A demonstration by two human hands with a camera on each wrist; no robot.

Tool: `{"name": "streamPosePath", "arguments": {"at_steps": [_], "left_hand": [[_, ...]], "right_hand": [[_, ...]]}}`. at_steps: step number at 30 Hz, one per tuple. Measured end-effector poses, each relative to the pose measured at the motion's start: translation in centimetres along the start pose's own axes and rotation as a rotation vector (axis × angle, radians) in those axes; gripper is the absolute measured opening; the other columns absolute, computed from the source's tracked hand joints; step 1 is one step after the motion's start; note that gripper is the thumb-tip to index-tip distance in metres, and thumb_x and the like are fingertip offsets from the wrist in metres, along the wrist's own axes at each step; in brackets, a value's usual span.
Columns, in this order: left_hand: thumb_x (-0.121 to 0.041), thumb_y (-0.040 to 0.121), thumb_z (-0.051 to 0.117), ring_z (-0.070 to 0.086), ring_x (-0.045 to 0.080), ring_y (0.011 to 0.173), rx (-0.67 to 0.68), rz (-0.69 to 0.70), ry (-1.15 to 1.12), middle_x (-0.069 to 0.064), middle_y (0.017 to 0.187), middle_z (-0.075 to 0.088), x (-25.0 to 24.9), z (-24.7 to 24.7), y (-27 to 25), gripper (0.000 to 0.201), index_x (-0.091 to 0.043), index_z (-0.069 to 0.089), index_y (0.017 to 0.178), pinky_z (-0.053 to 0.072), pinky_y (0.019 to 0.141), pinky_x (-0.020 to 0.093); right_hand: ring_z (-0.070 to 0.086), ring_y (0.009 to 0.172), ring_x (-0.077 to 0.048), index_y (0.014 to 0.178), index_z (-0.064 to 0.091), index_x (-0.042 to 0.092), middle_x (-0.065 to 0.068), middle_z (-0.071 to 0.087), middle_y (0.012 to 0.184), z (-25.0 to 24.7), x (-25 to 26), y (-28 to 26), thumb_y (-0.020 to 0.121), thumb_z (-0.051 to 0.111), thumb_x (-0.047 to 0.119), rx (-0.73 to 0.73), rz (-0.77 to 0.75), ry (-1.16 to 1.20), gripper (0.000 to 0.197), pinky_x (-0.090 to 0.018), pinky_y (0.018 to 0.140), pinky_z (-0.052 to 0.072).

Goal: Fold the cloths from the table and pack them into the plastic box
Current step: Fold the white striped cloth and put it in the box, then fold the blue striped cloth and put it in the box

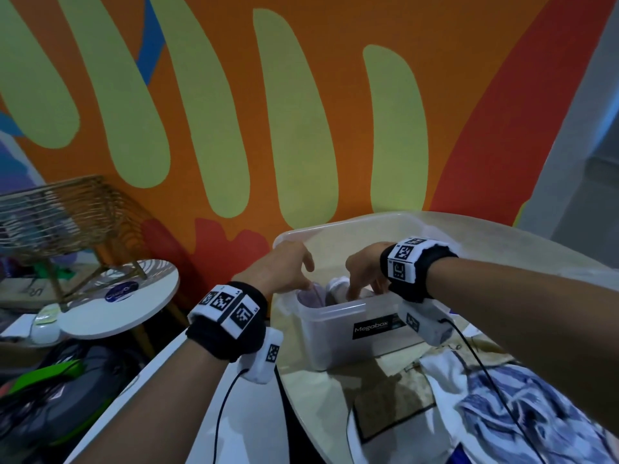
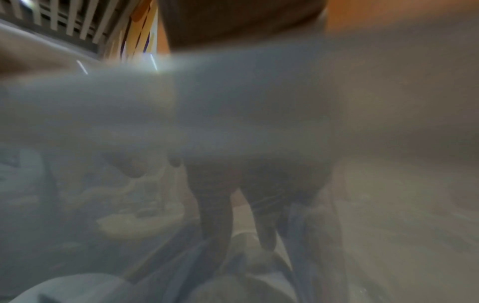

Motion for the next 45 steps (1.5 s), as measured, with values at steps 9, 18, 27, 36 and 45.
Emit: {"name": "streamPosePath", "arguments": {"at_steps": [9, 18, 27, 36, 45], "left_hand": [[-0.027, 0.092, 0.075, 0.066, 0.023, 0.110, -0.080, -0.002, -0.016, 0.009, 0.131, 0.066, 0.5, 0.3, -0.1, 0.032, -0.012, 0.074, 0.120, 0.054, 0.094, 0.033], [-0.023, 0.096, 0.066, 0.064, 0.019, 0.110, -0.142, 0.036, -0.055, 0.007, 0.127, 0.069, -0.1, 0.5, -0.6, 0.019, -0.013, 0.078, 0.108, 0.050, 0.093, 0.030], [-0.038, 0.096, 0.068, 0.062, 0.022, 0.114, -0.147, 0.034, 0.006, 0.003, 0.120, 0.071, -1.4, -0.1, -0.6, 0.021, -0.021, 0.078, 0.100, 0.053, 0.096, 0.045], [-0.060, 0.092, 0.065, 0.067, -0.001, 0.091, 0.079, 0.211, -0.077, -0.017, 0.097, 0.076, -9.6, -1.7, -4.0, 0.040, -0.028, 0.080, 0.109, 0.052, 0.078, 0.024], [-0.015, 0.088, 0.081, 0.070, 0.001, 0.086, 0.029, 0.311, -0.002, -0.001, 0.106, 0.079, -11.4, 0.4, -3.6, 0.031, -0.012, 0.076, 0.119, 0.046, 0.070, 0.006]], "right_hand": [[0.051, 0.097, -0.026, 0.124, 0.061, 0.001, -0.009, 0.060, 0.113, 2.3, -0.8, 1.1, 0.103, 0.054, 0.023, 0.107, -0.001, 0.053, 0.031, -0.034, 0.085, 0.041], [0.054, 0.128, -0.031, 0.138, 0.056, 0.004, -0.012, 0.055, 0.145, 3.6, -0.8, 0.3, 0.105, 0.047, 0.025, -0.014, 0.042, 0.225, 0.040, -0.037, 0.098, 0.039], [0.073, 0.101, -0.034, 0.116, 0.070, -0.002, -0.018, 0.075, 0.106, 1.0, -4.2, -4.7, 0.098, 0.067, 0.023, -0.038, -0.126, 0.680, 0.031, -0.043, 0.089, 0.062], [0.073, 0.101, -0.028, 0.107, 0.072, 0.009, -0.012, 0.076, 0.105, 1.4, -7.5, -8.3, 0.097, 0.068, 0.035, -0.099, -0.228, 0.706, 0.028, -0.040, 0.090, 0.061], [0.069, 0.089, -0.005, 0.100, 0.078, 0.025, 0.014, 0.076, 0.097, 4.6, -12.3, -12.6, 0.092, 0.073, 0.028, -0.375, -0.217, 0.381, 0.011, -0.033, 0.084, 0.055]]}}
Point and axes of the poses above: each hand's wrist, its own y-axis towards the middle knuckle, its own z-axis out of the palm, x = y × z, the point moved 3 cm from there along y, towards the middle knuckle
